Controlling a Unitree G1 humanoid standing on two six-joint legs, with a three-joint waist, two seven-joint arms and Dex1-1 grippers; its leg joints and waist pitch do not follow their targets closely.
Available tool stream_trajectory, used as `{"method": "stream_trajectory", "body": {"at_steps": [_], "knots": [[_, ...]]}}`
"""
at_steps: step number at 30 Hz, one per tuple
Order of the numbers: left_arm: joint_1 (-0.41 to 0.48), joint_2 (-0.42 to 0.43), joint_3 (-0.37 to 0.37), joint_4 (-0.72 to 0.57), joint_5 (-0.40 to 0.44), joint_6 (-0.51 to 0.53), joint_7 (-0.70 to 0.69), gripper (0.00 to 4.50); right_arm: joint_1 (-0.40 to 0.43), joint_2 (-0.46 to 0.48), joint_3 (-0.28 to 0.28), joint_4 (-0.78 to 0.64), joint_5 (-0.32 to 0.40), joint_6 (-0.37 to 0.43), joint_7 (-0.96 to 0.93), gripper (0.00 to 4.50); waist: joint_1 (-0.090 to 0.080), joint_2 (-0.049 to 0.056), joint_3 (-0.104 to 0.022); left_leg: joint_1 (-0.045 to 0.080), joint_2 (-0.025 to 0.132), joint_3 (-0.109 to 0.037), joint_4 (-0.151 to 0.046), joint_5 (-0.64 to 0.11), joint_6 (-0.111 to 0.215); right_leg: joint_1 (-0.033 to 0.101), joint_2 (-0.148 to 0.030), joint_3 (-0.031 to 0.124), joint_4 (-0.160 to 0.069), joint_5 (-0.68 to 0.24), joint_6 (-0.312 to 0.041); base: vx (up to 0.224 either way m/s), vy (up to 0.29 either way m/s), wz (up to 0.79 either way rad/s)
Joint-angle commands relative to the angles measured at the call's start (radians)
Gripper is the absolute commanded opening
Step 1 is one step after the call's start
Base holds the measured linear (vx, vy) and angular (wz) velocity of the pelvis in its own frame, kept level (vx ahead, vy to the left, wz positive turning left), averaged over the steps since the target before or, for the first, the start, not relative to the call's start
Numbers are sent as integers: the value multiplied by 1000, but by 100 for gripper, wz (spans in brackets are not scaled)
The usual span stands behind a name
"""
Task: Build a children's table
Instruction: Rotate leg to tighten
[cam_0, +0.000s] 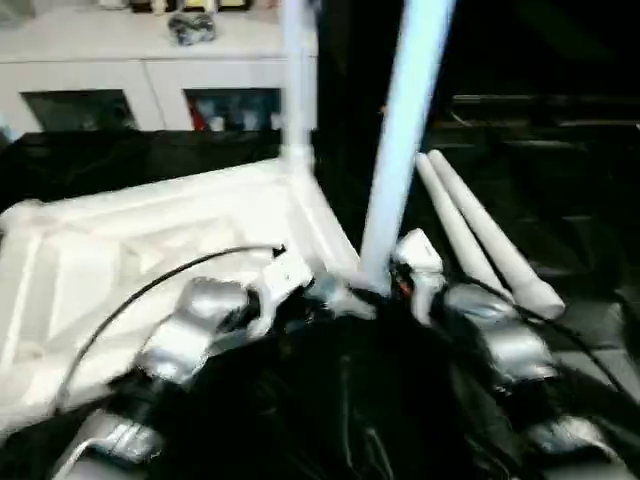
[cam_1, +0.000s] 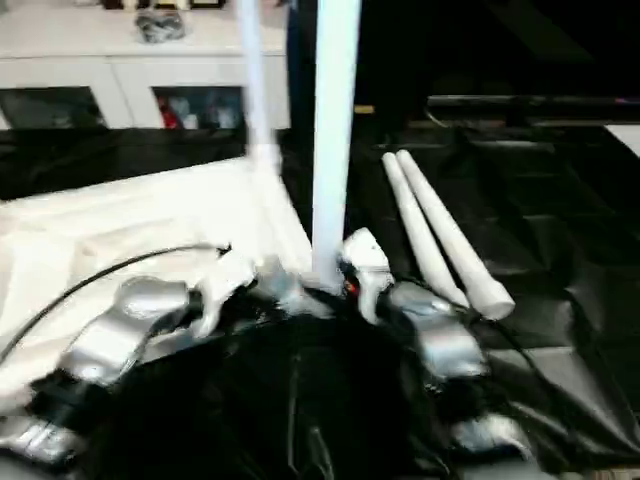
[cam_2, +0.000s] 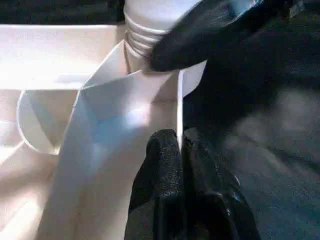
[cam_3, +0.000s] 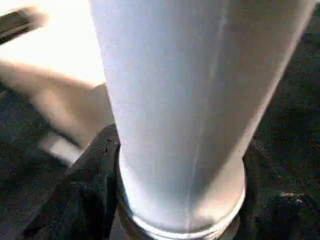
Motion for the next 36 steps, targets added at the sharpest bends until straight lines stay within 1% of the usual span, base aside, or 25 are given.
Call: {"method": "stream_trajectory", "body": {"at_steps": [1,2,3,4,6,7,9,11,12,13,14,15,17,18,20,21,22,23,24,27,29,32,33,35,36], "knots": [[-54,-58,10,-27,-15,-2,69,0,-9,56,24,41,-3,13,-73,269,2,-7,-65,13,21,-10,-69,-297,-3,41,-66,32,-99,-430,-167,0,0,0],[-75,-99,24,-6,-10,16,133,0,-22,94,11,65,0,17,-135,269,1,-8,-66,10,22,-9,-70,-289,0,40,-66,34,-97,-414,-169,0,0,0],[-77,-103,25,-4,-10,18,139,0,-24,98,10,67,0,18,-141,269,0,-7,-68,9,22,-9,-69,-273,1,42,-65,35,-95,-380,-176,0,0,0],[-85,-122,29,5,-6,21,168,0,-29,115,13,77,-6,12,-163,269,2,-11,-70,8,22,-7,-68,-258,9,44,-65,35,-92,-348,-182,0,0,0],[-92,-139,29,12,-1,20,190,0,-34,134,17,89,-20,-3,-176,269,4,-11,-72,2,21,-6,-66,-228,20,48,-65,35,-87,-299,-192,0,0,0],[-92,-144,27,13,0,17,191,0,-36,140,23,94,-23,-19,-165,269,6,-12,-73,3,21,-5,-64,-214,28,48,-66,36,-85,-270,-198,0,0,0],[-85,-142,20,7,0,10,175,0,-40,146,18,100,-10,-36,-130,338,8,-11,-75,1,23,-5,-64,-200,37,51,-67,35,-80,-240,-207,0,0,0],[-81,-138,18,3,0,8,166,0,-41,146,13,100,-3,-37,-118,341,9,-11,-74,0,23,-4,-63,-193,44,52,-65,35,-78,-220,-216,0,0,0],[-72,-126,16,-8,-4,4,149,0,-43,135,11,101,2,-38,-105,361,9,-11,-72,2,23,-3,-64,-201,46,50,-65,35,-80,-225,-217,0,0,0],[-71,-124,15,-9,-4,4,146,0,-43,133,12,100,0,-39,-104,361,9,-11,-72,2,23,-4,-65,-207,46,50,-65,35,-81,-236,-217,0,0,0],[-57,-103,12,-26,-13,-5,116,0,-41,106,24,95,-14,-50,-88,373,10,-11,-71,3,23,-4,-66,-223,41,50,-67,35,-84,-270,-210,0,0,0],[-49,-91,11,-36,-19,-11,99,0,-39,90,30,91,-16,-55,-67,381,9,-11,-71,2,23,-4,-66,-224,41,51,-67,35,-83,-272,-208,0,0,0],[-34,-68,5,-51,-27,-31,62,0,-25,55,44,67,-13,-67,2,381,8,-11,-71,1,24,-5,-65,-223,42,52,-67,35,-82,-266,-208,0,0,0],[-27,-57,2,-58,-32,-37,42,0,-15,34,54,47,-8,-68,47,381,8,-13,-72,1,25,-5,-65,-222,46,53,-67,35,-81,-261,-209,0,0,0],[-20,-46,0,-65,-38,-40,21,0,-5,14,63,28,-4,-73,90,381,7,-12,-71,1,25,-3,-64,-216,53,52,-66,36,-81,-250,-212,0,0,0],[-4,-16,-6,-85,-54,-53,-35,0,26,-38,82,-32,21,-65,207,381,10,-13,-70,2,26,-3,-64,-216,58,52,-65,36,-82,-245,-213,0,0,0],[0,-8,-7,-90,-58,-57,-50,0,34,-50,86,-47,28,-63,237,381,12,-13,-72,2,28,-4,-63,-214,65,54,-66,37,-79,-234,-215,0,0,0],[0,-8,-7,-90,-58,-57,-50,0,34,-50,86,-47,28,-63,237,381,13,-13,-71,1,29,-4,-64,-213,66,53,-66,37,-78,-231,-217,0,0,0],[11,13,-12,-105,-70,-60,-92,0,51,-81,103,-80,38,-55,304,381,14,-10,-70,2,28,-3,-64,-215,68,50,-65,37,-81,-241,-219,0,0,0],[33,52,-23,-141,-95,-64,-171,0,80,-132,144,-136,49,-51,416,381,19,-12,-69,4,28,-2,-64,-227,65,50,-65,37,-82,-266,-216,0,0,0],[40,71,-30,-150,-100,-68,-201,0,89,-150,158,-157,56,-44,455,381,21,-10,-68,4,29,-3,-65,-233,66,48,-66,37,-83,-278,-215,0,0,0],[43,96,-33,-152,-103,-70,-233,0,101,-171,172,-184,63,-32,503,381,24,-11,-67,8,31,-3,-68,-247,58,45,-64,37,-84,-300,-213,0,0,0],[43,100,-34,-152,-103,-70,-237,0,103,-174,174,-188,65,-29,510,357,25,-10,-67,9,31,-3,-67,-251,54,44,-64,37,-84,-303,-213,0,0,0],[45,117,-36,-155,-106,-69,-264,0,111,-186,182,-205,71,-18,539,357,27,-12,-67,8,31,-3,-68,-250,52,46,-64,38,-83,-303,-211,0,0,0],[47,127,-38,-158,-109,-66,-281,0,115,-193,185,-215,72,-11,553,346,27,-14,-68,7,31,-3,-68,-242,50,46,-65,38,-82,-298,-210,0,0,0]]}}
